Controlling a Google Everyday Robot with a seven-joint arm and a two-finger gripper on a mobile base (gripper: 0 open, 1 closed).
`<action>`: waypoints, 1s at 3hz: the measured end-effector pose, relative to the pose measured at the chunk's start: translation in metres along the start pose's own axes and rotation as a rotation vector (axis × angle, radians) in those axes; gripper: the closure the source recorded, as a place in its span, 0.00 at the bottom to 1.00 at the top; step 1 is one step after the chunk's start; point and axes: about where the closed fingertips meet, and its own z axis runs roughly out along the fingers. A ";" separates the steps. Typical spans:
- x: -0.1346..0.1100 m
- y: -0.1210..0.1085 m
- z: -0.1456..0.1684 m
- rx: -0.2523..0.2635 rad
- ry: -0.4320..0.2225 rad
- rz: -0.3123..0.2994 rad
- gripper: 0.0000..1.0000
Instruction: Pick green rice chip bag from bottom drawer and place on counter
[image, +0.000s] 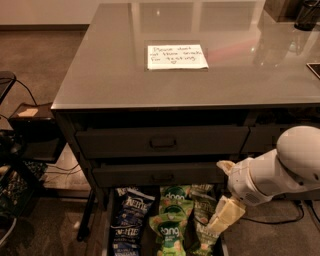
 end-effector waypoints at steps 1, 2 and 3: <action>0.003 0.000 0.002 0.017 0.018 -0.008 0.00; 0.034 -0.001 0.041 0.016 0.031 -0.031 0.00; 0.060 -0.017 0.101 0.030 -0.007 -0.044 0.00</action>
Offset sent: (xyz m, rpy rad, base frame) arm 0.0168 -0.0180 -0.1438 -0.0401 -0.0869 -0.0045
